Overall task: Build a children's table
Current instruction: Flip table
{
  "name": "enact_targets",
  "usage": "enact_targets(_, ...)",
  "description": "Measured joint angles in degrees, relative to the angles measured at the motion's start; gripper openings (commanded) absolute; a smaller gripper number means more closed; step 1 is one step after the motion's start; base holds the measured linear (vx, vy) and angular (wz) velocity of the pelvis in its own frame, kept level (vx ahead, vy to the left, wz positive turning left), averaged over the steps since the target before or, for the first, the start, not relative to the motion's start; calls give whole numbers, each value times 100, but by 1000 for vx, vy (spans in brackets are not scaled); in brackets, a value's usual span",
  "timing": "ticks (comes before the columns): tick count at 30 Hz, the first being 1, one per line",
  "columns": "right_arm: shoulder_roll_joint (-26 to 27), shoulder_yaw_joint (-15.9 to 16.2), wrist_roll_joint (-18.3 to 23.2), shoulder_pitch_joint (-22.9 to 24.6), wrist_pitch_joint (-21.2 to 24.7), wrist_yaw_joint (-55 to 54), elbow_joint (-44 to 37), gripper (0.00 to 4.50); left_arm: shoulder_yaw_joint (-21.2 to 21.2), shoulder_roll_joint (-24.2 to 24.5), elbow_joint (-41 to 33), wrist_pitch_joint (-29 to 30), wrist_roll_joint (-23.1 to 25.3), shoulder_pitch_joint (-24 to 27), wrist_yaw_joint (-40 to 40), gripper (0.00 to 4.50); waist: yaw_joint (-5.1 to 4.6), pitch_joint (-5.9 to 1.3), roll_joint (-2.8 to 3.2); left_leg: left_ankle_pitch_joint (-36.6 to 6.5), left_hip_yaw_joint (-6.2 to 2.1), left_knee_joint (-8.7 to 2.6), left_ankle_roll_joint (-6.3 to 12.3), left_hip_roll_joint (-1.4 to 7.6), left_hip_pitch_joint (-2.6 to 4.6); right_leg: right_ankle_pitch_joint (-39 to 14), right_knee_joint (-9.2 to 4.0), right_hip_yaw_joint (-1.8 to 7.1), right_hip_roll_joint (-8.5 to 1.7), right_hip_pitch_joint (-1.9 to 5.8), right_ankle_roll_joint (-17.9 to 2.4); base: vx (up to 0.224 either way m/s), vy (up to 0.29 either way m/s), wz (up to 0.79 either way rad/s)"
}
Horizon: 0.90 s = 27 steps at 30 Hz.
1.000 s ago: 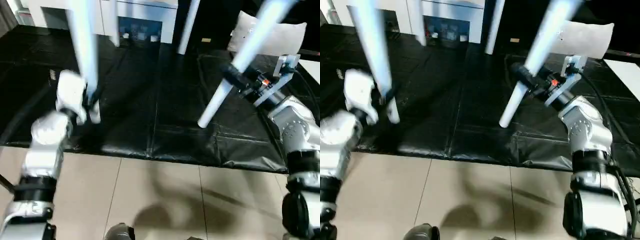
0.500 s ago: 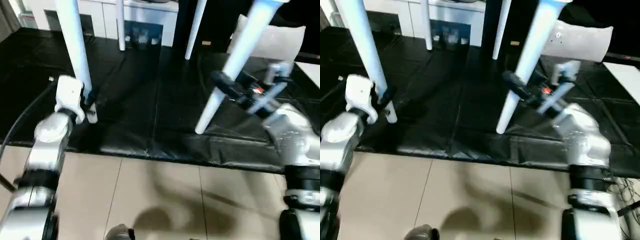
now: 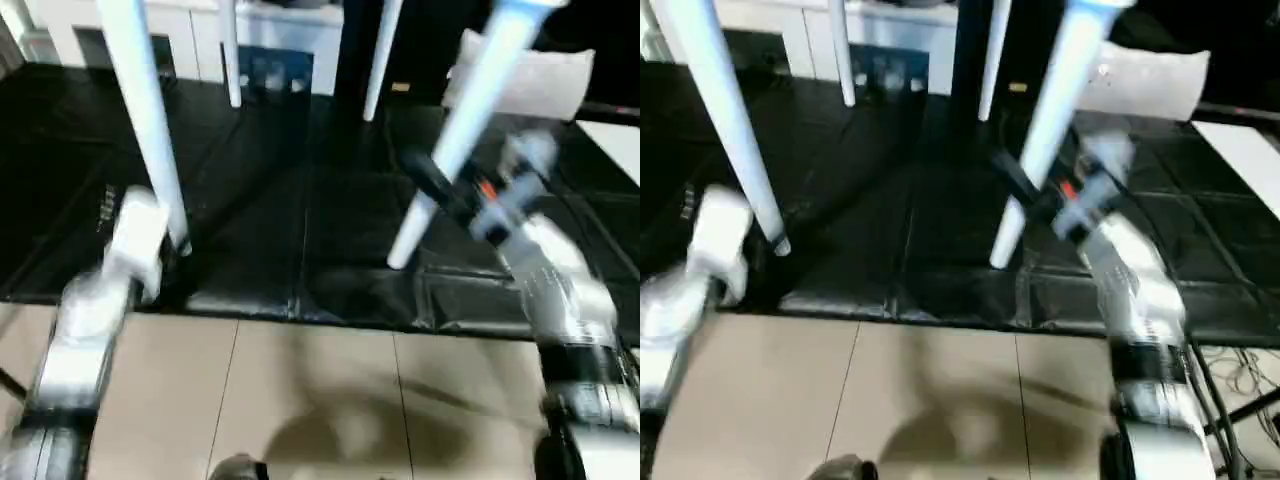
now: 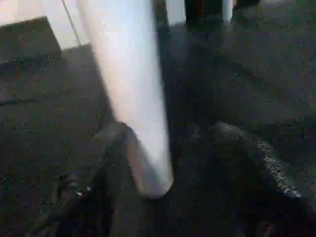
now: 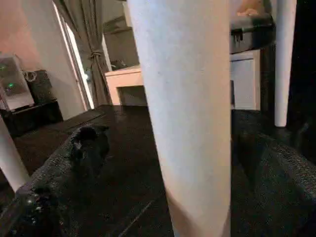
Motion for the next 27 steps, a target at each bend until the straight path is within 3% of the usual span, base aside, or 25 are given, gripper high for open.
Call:
enact_targets(6, -87, -239, 389, 1067, 605, -445, -1659, 450, -6, -555, -2208, 876, -1070, 772, 111, 389, 35, -1, 42, 2, 2, -22, -5, 4, 19, -22, 1, 2, 5, 3, 37, 0, 0, 0)
enact_targets(9, -71, -208, 421, 1395, 688, -542, -2171, 450, -174, -615, -2786, 1271, -1393, 932, 194, 394, 12, 5, 65, 0, 2, -22, -9, 5, 22, -45, 1, 4, 6, -2, 78, 0, 0, 0)
enact_targets(11, -9, -129, 441, 1694, 677, -587, -2616, 450, -191, -714, -3045, 1510, -1481, 1075, 351, 394, -12, -1, 105, -1, 1, -23, -11, 5, 30, -49, -6, 5, 6, -1, 84, 0, 0, 0)
enact_targets(13, 55, 195, 505, 2109, 827, -586, -3081, 450, -191, -770, -3174, 1826, -1555, 1232, 512, 394, -44, 4, 154, -12, -1, -24, -25, 4, 79, -55, -25, 8, 8, 9, 94, 0, 0, 0)
enact_targets(16, 52, 517, 404, 2282, 935, -682, -3306, 450, -189, -773, -3174, 1979, -1599, 1225, 509, 394, -89, 7, 224, -13, -14, -31, -25, 3, 93, -61, -64, 1, 9, 21, 104, 0, 0, 0)
enact_targets(22, 8, 640, 287, 2322, 1324, -972, -3619, 450, -265, -676, -3312, 2309, -1603, 1227, 514, 394, -105, 3, 231, -12, -20, -51, -25, -5, 110, -60, -133, 5, 12, 42, 102, 0, 0, 0)
enact_targets(23, 7, 659, 279, 2339, 1319, -977, -3619, 450, -295, -674, -3360, 2352, -1598, 1239, 517, 394, -104, 0, 229, -11, -19, -49, -25, -7, 96, -54, -136, 7, 13, 33, 96, 0, 0, 0)
enact_targets(25, 20, 721, 239, 2419, 1310, -1024, -3595, 450, -359, -649, -3494, 2441, -1573, 1260, 538, 394, -98, -62, 204, 35, -12, -18, 5, -9, -42, 196, -159, 12, 18, -66, 40, 0, 0, 0)
enact_targets(27, 56, 772, 189, 2444, 1310, -1131, -3552, 450, -405, -620, -3530, 2550, -1511, 1287, 575, 394, -97, -86, 224, 87, -13, -6, 43, 3, -189, 259, -169, 7, 31, -179, 42, 0, 0, 0)
